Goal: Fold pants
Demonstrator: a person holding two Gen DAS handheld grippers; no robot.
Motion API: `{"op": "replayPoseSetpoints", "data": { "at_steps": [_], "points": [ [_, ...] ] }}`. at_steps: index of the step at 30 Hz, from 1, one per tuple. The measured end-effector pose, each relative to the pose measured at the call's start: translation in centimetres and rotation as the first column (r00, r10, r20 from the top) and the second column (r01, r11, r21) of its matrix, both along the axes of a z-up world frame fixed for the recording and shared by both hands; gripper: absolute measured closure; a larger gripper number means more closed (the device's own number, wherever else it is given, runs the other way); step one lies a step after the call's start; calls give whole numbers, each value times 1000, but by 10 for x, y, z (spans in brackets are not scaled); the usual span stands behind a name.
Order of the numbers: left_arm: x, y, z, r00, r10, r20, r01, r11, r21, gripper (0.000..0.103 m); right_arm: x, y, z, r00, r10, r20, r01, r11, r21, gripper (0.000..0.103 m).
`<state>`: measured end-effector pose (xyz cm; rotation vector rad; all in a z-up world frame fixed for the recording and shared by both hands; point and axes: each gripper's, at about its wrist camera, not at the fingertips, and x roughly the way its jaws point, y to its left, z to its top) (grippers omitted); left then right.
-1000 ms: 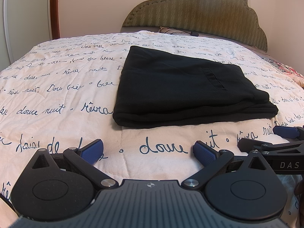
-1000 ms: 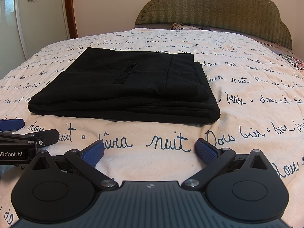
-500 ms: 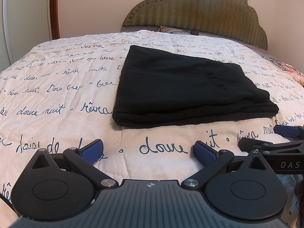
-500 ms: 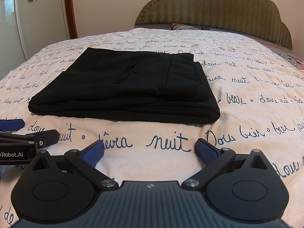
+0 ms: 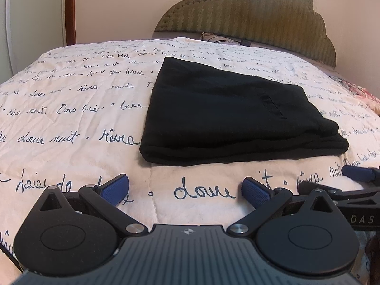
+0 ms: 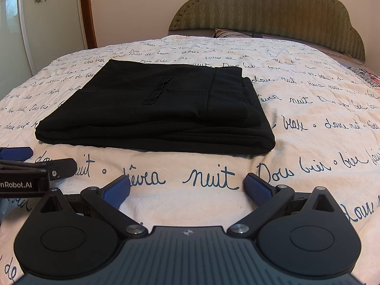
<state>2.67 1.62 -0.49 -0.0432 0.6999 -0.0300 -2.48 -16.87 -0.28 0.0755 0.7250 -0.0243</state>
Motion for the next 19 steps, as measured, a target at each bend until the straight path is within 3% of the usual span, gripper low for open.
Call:
{"op": "replayPoseSetpoints", "data": {
  "at_steps": [7, 12, 19],
  "points": [
    [0, 0, 1, 1000, 1, 9, -1, 1000, -9, 0, 0, 0, 0, 1000, 0, 0, 0, 1000, 0, 0],
    [-3, -5, 3, 1000, -1, 13, 0, 999, 51, 0, 0, 0, 0, 1000, 0, 1, 0, 1000, 2, 0],
    [-1, -1, 2, 999, 33, 0, -33, 999, 38, 0, 0, 0, 1, 1000, -1, 2, 1, 1000, 6, 0]
  ]
}}
